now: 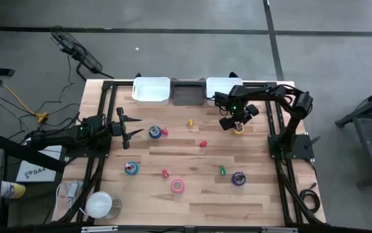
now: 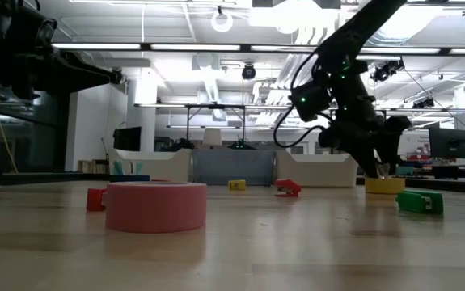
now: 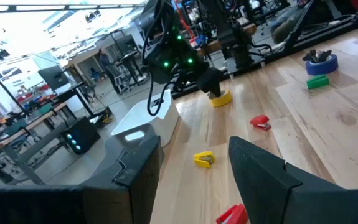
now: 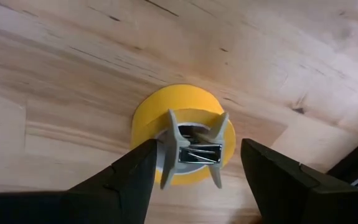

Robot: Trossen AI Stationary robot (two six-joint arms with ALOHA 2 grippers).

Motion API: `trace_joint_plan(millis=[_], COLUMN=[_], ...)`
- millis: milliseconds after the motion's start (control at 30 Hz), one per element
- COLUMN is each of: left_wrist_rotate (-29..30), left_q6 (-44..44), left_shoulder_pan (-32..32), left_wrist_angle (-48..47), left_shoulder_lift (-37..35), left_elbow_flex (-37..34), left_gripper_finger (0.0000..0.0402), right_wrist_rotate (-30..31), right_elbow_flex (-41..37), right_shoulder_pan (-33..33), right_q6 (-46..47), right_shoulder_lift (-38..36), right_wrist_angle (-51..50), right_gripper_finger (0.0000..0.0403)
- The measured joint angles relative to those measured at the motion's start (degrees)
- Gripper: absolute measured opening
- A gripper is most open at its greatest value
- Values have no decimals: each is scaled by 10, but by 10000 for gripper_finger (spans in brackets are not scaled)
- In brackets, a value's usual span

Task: Pick and place Stapler, Stapler remover, tape
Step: Put the gray staple remover into the right white bin

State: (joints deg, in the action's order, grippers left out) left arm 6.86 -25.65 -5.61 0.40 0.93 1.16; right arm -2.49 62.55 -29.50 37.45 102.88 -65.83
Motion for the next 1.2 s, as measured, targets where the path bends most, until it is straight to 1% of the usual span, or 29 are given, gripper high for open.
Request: trace_joint_plan(millis=[633, 1000, 1200], left_wrist_rotate=[-1, -3, -3], left_q6=[0, 0, 0], left_shoulder_pan=[0, 0, 0], left_wrist_angle=[0, 0, 0], left_shoulder_lift=[0, 0, 0], left_elbow_flex=[0, 0, 0], left_gripper_finger=[186, 186, 186], right_wrist_rotate=[4, -9, -14], right_elbow_flex=[10, 10, 10], right_shoulder_pan=[0, 0, 0], right_q6=[-10, -19, -29], right_shoulder_lift=[1, 1, 1], right_wrist_angle=[9, 10, 7], right_gripper_finger=[222, 144, 111])
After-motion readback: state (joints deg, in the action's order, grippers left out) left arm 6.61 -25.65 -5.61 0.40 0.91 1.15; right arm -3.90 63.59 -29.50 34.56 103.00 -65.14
